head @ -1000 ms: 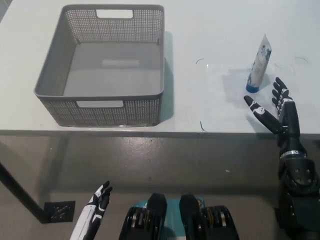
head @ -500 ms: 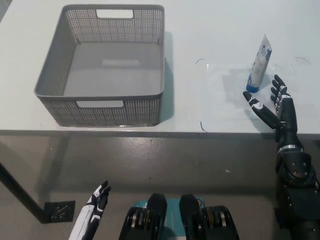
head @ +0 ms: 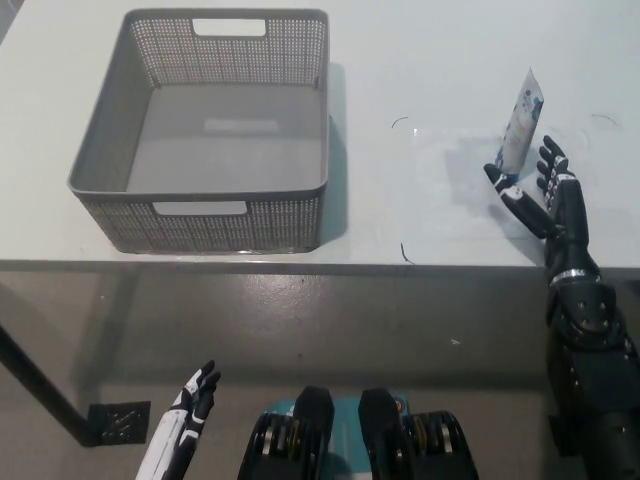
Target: Use the right hand to pick up a shampoo and place it into a container on the left side
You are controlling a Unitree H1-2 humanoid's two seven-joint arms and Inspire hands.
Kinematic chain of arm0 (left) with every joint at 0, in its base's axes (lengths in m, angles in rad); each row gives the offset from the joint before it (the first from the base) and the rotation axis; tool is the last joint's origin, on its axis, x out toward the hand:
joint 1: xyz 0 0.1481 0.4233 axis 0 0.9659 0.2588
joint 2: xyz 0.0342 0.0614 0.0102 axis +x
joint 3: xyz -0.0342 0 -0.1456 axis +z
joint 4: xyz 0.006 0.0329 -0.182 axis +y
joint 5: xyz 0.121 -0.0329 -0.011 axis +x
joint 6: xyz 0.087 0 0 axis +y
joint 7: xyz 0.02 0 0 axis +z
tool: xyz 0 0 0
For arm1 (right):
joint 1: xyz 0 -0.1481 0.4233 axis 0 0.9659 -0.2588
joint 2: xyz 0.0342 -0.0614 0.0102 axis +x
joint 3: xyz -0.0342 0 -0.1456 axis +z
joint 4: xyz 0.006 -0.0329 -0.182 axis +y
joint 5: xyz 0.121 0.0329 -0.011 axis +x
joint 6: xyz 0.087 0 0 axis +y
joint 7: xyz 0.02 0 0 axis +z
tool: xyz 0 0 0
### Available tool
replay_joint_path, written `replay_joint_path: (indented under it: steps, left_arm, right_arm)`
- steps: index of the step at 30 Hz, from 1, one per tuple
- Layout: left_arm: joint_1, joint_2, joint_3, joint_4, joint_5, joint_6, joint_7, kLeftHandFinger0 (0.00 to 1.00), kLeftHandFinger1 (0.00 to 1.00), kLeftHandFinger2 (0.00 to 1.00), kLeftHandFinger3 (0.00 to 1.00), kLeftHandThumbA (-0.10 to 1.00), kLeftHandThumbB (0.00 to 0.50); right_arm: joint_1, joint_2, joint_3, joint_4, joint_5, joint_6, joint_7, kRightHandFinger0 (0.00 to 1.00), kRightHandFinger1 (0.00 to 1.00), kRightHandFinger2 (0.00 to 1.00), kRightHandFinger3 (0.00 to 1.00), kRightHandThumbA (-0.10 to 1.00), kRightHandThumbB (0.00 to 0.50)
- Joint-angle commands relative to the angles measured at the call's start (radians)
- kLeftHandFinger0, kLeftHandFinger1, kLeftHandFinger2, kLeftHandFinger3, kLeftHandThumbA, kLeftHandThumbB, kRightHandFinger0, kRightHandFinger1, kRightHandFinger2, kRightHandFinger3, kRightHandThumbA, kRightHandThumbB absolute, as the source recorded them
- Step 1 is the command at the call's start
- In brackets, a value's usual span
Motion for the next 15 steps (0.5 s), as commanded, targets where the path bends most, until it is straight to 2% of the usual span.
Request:
replay_joint_path:
  steps: [1,5,8,10,15]
  left_arm:
    - [0.008,0.007,0.001,-0.025,-0.012,-0.036,-0.008,1.00,1.00,1.00,1.00,1.00,0.273]
    - [0.015,0.011,0.000,-0.021,-0.011,-0.052,-0.008,1.00,1.00,1.00,1.00,1.00,0.257]
    - [0.014,0.012,0.002,-0.020,-0.015,-0.053,-0.010,1.00,1.00,1.00,1.00,1.00,0.264]
    - [0.016,0.013,0.002,-0.026,-0.014,-0.052,-0.010,1.00,1.00,1.00,1.00,1.00,0.272]
    - [0.013,0.014,0.003,-0.034,-0.018,-0.041,-0.015,1.00,1.00,1.00,1.00,1.00,0.267]
  right_arm:
    - [-0.089,-0.021,0.001,0.033,0.012,-0.048,-0.023,1.00,1.00,1.00,1.00,1.00,0.439]
    - [-0.129,-0.029,0.019,0.094,-0.021,-0.062,-0.057,1.00,1.00,1.00,1.00,1.00,0.411]
    - [-0.163,-0.035,0.031,0.136,-0.026,-0.064,-0.066,1.00,1.00,1.00,1.00,1.00,0.462]
    - [-0.187,-0.042,0.048,0.179,-0.044,-0.070,-0.084,1.00,1.00,1.00,1.00,1.00,0.477]
    - [-0.233,-0.050,0.053,0.255,-0.025,-0.082,-0.088,1.00,1.00,1.00,1.00,1.00,0.431]
